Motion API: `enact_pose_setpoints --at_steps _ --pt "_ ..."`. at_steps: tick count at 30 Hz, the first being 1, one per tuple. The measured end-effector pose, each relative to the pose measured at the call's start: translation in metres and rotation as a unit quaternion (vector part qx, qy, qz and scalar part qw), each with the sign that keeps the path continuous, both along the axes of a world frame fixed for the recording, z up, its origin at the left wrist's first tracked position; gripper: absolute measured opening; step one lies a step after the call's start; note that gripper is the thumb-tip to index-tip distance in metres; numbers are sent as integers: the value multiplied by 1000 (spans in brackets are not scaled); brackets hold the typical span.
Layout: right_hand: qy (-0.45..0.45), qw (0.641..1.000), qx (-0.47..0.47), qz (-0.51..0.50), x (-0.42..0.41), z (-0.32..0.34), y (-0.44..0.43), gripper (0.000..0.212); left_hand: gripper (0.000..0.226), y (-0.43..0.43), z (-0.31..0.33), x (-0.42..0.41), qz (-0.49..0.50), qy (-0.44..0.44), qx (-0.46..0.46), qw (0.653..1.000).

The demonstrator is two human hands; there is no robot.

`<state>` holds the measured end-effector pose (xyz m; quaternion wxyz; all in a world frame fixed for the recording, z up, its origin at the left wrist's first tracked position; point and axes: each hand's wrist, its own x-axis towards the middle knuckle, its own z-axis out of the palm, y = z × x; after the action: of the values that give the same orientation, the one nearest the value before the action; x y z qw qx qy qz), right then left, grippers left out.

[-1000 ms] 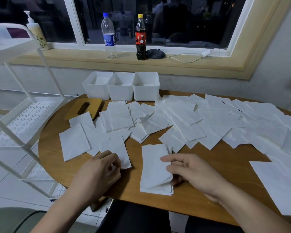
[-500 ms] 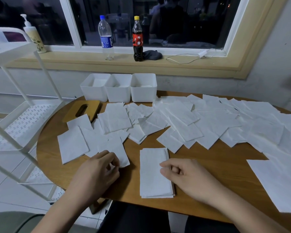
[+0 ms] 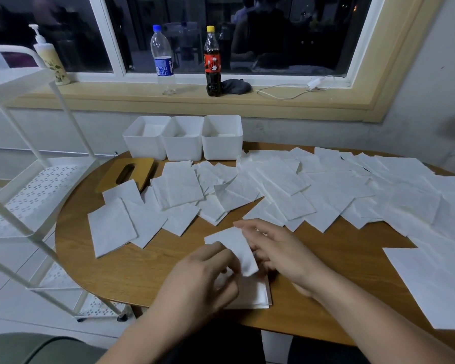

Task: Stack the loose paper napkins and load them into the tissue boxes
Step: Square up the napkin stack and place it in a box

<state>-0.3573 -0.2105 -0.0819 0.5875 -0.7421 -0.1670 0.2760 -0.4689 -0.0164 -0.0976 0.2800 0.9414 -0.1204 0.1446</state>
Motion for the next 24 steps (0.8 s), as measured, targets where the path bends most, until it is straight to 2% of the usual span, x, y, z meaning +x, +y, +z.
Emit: enact_pose_setpoints --at_steps 5,8,12,16,20,24 --pt "-95 994 -56 -1 3 -10 -4 4 10 -12 -11 -2 -62 -4 13 998" --pt "-169 979 -115 -12 2 -17 -8 12 9 -10 -16 -5 -77 -2 31 997" --pt "-225 959 -174 -1 -2 -23 -12 19 11 7 -18 -7 -55 14 8 998" --pt "-219 961 -171 -11 -4 -27 -12 33 12 46 -11 -6 33 27 -15 999" --pt "-193 970 -142 -42 -1 -28 -8 36 16 99 -17 -2 180 19 18 983" --pt "-253 945 -208 -13 -4 -31 -8 44 18 142 -26 0 289 21 63 955"
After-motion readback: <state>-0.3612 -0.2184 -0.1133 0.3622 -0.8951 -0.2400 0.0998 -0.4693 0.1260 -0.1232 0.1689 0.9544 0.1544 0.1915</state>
